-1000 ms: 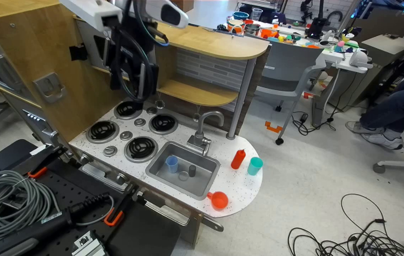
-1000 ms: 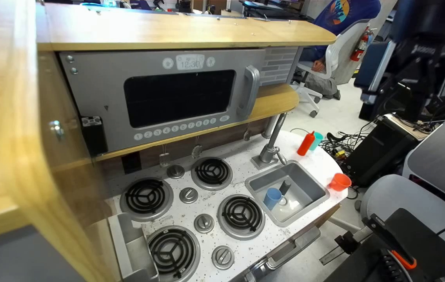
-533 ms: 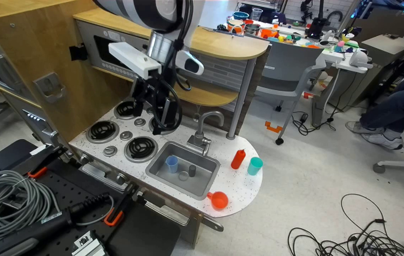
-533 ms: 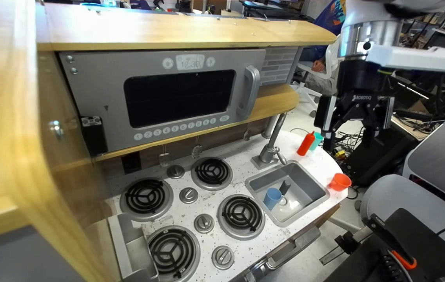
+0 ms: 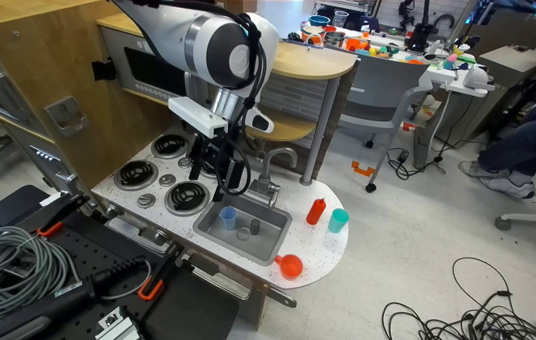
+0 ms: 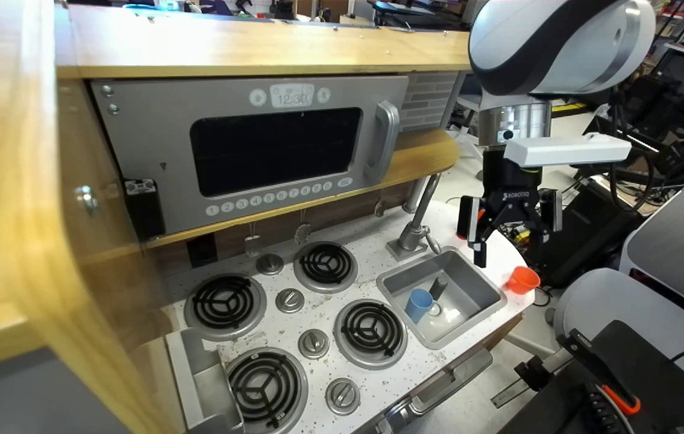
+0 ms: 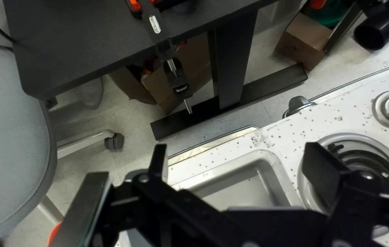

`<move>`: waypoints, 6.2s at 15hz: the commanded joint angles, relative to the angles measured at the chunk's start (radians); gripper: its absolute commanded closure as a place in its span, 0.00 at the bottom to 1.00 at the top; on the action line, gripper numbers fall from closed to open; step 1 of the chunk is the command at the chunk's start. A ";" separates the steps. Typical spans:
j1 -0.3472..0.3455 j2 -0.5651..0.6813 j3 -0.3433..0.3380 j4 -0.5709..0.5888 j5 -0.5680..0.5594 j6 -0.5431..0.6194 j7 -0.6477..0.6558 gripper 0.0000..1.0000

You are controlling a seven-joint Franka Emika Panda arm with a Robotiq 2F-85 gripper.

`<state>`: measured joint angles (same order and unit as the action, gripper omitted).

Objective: Take the blue cup out of the sink and put it on the right side of the counter

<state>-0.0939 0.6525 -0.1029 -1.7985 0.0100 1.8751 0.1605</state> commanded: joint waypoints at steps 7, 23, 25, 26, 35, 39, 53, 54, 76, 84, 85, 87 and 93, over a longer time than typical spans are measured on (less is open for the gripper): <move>0.026 0.097 -0.074 -0.005 -0.133 0.387 0.116 0.00; -0.008 0.177 -0.013 -0.097 -0.051 0.745 -0.009 0.00; -0.024 0.180 -0.004 -0.091 -0.059 0.698 -0.082 0.00; -0.029 0.185 -0.003 -0.084 -0.067 0.668 -0.119 0.00; -0.019 0.269 -0.016 -0.014 -0.138 0.609 -0.261 0.00; 0.001 0.319 -0.020 0.028 -0.163 0.651 -0.271 0.00; 0.009 0.476 -0.010 0.217 -0.205 0.647 -0.338 0.00; 0.012 0.487 -0.010 0.229 -0.207 0.645 -0.345 0.00; 0.057 0.457 0.013 0.191 -0.209 0.673 -0.392 0.42; 0.064 0.431 -0.006 0.170 -0.196 0.691 -0.335 1.00; 0.076 0.475 0.000 0.248 -0.181 0.660 -0.302 1.00; 0.074 0.467 0.005 0.251 -0.166 0.662 -0.263 1.00; 0.072 0.475 0.005 0.245 -0.136 0.704 -0.137 0.99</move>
<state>-0.0403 1.1193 -0.0973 -1.6059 -0.1645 2.5747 -0.0391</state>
